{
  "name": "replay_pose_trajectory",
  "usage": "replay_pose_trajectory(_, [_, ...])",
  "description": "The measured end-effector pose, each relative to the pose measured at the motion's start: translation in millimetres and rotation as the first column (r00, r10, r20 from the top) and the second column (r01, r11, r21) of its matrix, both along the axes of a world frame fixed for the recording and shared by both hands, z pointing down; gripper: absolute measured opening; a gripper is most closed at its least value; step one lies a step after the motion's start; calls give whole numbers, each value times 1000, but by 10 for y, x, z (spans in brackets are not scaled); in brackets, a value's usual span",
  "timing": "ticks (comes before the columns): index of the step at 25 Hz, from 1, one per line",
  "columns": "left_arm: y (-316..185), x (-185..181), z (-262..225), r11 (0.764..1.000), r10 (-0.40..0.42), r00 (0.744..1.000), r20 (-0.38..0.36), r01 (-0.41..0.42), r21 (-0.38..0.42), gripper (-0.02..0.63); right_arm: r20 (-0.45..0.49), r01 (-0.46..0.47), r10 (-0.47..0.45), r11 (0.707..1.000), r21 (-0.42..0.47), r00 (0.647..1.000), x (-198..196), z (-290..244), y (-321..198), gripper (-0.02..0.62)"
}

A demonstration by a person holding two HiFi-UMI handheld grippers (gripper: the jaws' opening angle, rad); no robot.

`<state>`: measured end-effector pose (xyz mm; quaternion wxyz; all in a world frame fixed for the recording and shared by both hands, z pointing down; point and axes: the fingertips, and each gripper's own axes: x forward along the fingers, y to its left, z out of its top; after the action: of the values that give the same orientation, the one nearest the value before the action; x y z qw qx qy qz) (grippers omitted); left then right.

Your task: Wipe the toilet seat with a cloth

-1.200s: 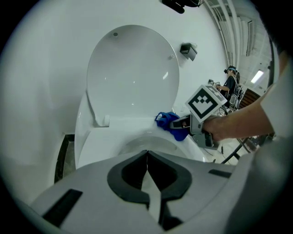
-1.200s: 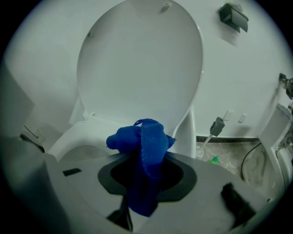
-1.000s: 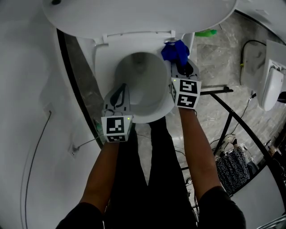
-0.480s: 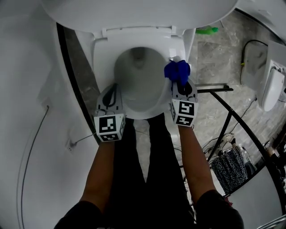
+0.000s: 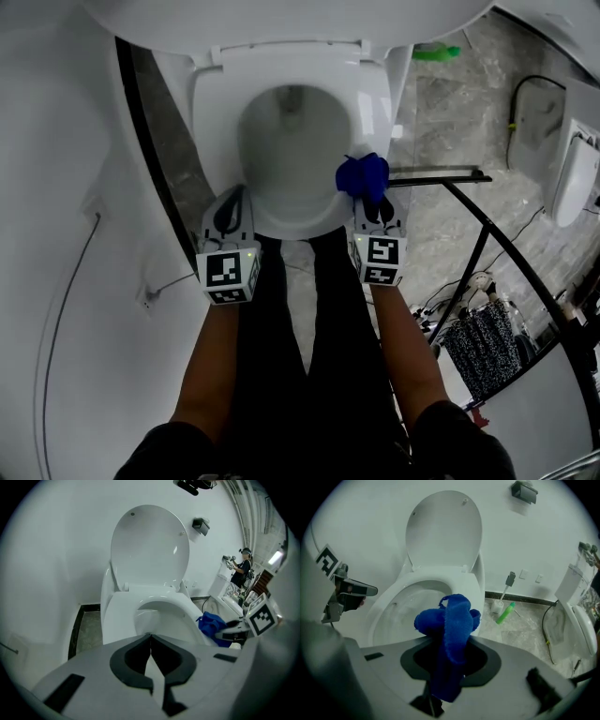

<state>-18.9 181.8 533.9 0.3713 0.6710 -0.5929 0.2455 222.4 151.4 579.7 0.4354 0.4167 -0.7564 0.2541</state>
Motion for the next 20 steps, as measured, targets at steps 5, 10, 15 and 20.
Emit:
replay_pose_trajectory(5, [165,-147,-16,998,-52,999,13,52,-26,11,11,45,-45,997,-54,999,-43,6,310,110])
replay_pose_trajectory(10, [321,-206,-18,997,-68,998,14,68,-47,11,23,149,-147,984,-98,989,-189,-2,621,110])
replay_pose_trajectory(15, [358,-270,-14,994,-101,995,0,101,-52,11,51,233,-228,962,-141,972,-417,-5,937,110])
replay_pose_trajectory(20, [367,-329,-16,992,-119,993,-9,119,-44,11,111,350,-336,925,-151,935,-852,24,1231,110])
